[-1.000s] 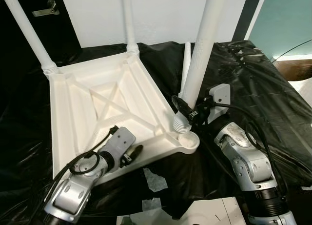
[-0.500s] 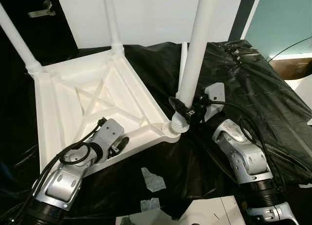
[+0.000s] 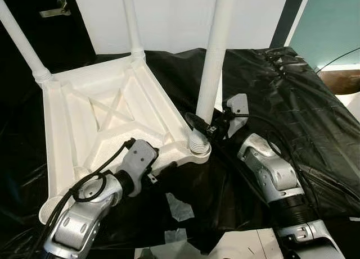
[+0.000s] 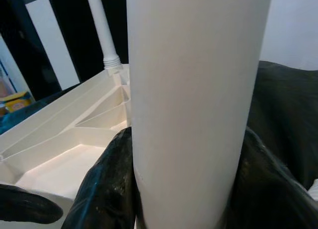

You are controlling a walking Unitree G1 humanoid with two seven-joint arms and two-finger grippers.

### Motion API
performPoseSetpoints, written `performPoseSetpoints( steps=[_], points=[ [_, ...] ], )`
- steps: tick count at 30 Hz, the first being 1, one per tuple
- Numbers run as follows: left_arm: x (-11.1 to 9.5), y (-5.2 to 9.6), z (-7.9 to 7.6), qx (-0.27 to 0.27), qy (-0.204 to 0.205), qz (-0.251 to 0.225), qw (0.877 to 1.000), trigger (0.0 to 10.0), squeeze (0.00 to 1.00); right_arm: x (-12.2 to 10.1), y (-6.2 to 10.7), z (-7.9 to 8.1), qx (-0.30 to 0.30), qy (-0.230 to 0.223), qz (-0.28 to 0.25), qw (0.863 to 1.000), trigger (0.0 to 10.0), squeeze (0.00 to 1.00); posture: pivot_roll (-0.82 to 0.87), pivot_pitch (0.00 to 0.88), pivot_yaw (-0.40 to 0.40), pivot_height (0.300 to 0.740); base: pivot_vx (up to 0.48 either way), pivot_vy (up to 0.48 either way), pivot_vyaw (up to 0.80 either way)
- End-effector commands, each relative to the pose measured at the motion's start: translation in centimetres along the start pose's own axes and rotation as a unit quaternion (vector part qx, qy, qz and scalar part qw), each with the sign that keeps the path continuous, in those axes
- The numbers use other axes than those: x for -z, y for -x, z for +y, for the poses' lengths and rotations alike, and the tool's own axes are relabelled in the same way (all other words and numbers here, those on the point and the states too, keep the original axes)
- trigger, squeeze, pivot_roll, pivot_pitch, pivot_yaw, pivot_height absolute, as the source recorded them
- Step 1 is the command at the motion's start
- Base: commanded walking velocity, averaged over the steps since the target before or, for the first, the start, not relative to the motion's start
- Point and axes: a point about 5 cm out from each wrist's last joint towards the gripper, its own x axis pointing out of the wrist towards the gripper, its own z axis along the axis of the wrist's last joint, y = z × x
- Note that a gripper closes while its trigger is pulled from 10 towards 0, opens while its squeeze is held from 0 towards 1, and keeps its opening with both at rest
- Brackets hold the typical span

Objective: Building children table

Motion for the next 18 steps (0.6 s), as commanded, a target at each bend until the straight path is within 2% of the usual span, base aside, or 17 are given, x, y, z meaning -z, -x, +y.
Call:
performPoseSetpoints(
  steps=[1, 3, 6, 14, 18],
  points=[
    [0.3, 0.1, 0.1, -0.012, 0.002, 0.009, 1.000, 10.0, 0.00, -0.2, -0.2, 0.3, -0.015, 0.002, -0.007, 1.000, 10.0, 0.00, 0.14, 0.049, -0.035, 0.740, 0.000, 0.000, 0.00],
    [0.4, 0.2, 0.2, -0.039, 0.005, 0.006, 0.999, 10.0, 0.00, 0.0, 0.0, 0.5, -0.023, 0.003, -0.001, 1.000, 10.0, 0.00, 0.14, 0.050, -0.041, 0.740, 0.000, 0.000, 0.00],
    [0.4, 0.6, 0.8, -0.061, 0.013, 0.005, 0.998, 10.0, 0.00, 0.3, 0.7, 0.0, -0.010, 0.003, 0.008, 1.000, 10.0, 0.00, 0.14, 0.052, -0.046, 0.740, 0.000, 0.000, 0.00],
    [0.0, 0.6, 1.5, -0.079, 0.002, 0.002, 0.997, 10.0, 0.00, 0.8, 1.9, -1.9, 0.042, -0.007, 0.018, 0.999, 10.0, 0.00, 0.12, 0.059, -0.041, 0.740, 0.000, 0.000, 0.00],
    [-0.2, 0.3, 1.6, -0.079, -0.001, 0.001, 0.997, 10.0, 0.00, 0.9, 1.6, -1.9, 0.047, -0.014, 0.016, 0.999, 10.0, 0.00, 0.11, 0.064, -0.031, 0.740, 0.000, 0.000, 0.00]
  ],
)
